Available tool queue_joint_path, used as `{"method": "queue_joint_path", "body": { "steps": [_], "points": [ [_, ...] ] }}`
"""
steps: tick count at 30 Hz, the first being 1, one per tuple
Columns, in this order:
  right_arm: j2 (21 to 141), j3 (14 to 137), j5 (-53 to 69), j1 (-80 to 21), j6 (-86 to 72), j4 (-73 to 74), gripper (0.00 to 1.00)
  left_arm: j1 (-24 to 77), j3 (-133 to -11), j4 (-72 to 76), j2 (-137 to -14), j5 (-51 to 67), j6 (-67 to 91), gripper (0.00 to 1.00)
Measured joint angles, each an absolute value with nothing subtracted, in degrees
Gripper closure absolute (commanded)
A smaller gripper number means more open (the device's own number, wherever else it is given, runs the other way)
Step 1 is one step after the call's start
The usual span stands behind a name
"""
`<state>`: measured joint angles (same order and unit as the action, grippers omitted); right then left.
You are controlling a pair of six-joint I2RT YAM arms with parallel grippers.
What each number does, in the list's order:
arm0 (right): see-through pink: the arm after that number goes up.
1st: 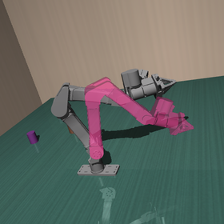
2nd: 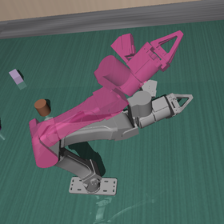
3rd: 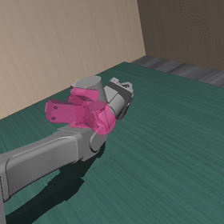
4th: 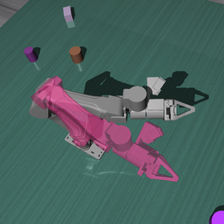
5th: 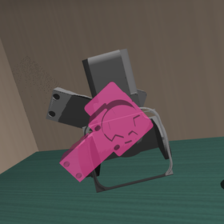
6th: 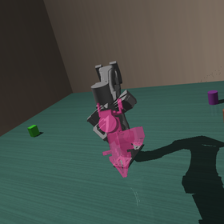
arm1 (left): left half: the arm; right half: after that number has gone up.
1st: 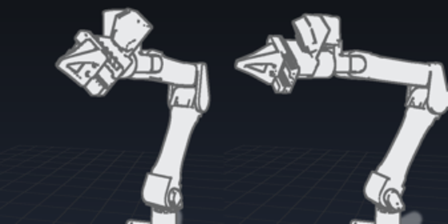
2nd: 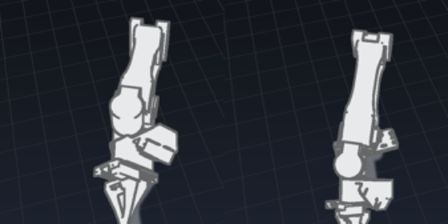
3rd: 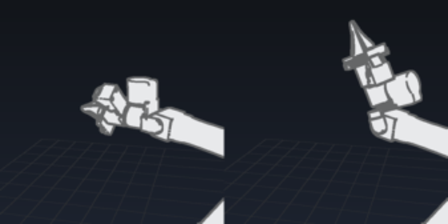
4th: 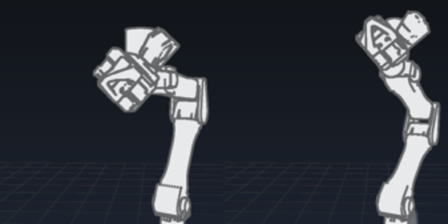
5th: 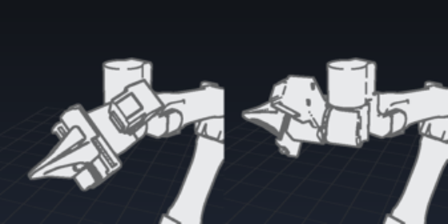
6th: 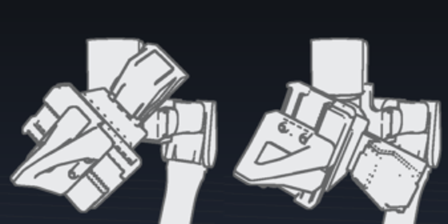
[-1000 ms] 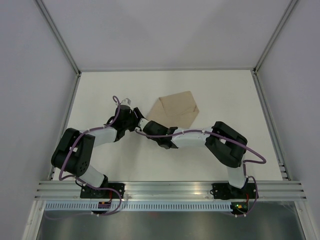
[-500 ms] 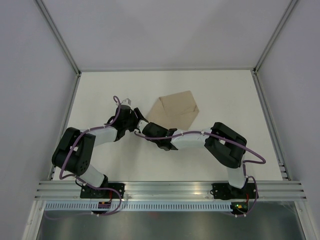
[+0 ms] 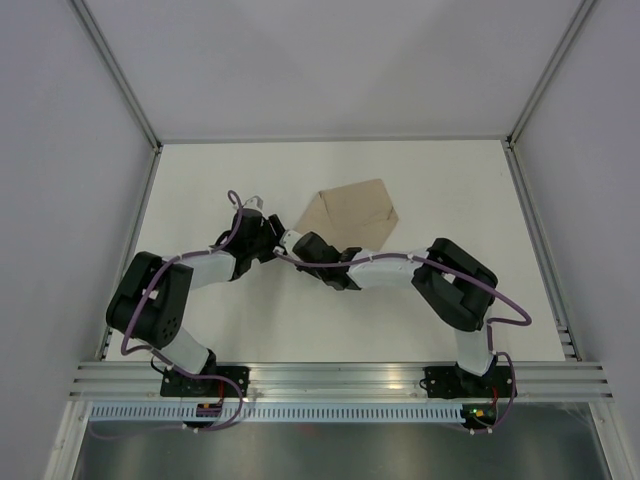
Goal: Fold the napkin, place the utensils inside, and roll it up
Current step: Roll the napkin at the center of the board.
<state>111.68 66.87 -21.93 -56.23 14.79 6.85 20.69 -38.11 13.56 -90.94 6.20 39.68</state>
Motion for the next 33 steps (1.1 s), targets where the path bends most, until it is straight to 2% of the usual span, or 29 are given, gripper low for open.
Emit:
{"method": "queue_joint_path", "body": {
  "steps": [9, 17, 24, 33],
  "points": [
    [111.4, 66.8, -16.3, -54.2, 15.3, 6.3, 0.67, 20.7, -38.5, 13.5, -92.1, 6.2, 39.4, 0.37],
    [111.0, 66.8, -9.0, -51.2, 15.7, 6.3, 0.93, 20.6, -38.7, 13.4, -92.2, 6.2, 39.3, 0.38],
    [110.9, 67.5, -4.5, -49.8, 16.3, 7.6, 0.97, 20.4, -39.4, 12.4, -92.2, 6.2, 39.3, 0.37],
    [112.9, 73.6, 12.8, -43.4, 16.8, 18.1, 0.99, 20.3, -39.5, 12.9, -89.9, 6.6, 39.3, 0.36]
  ]
}}
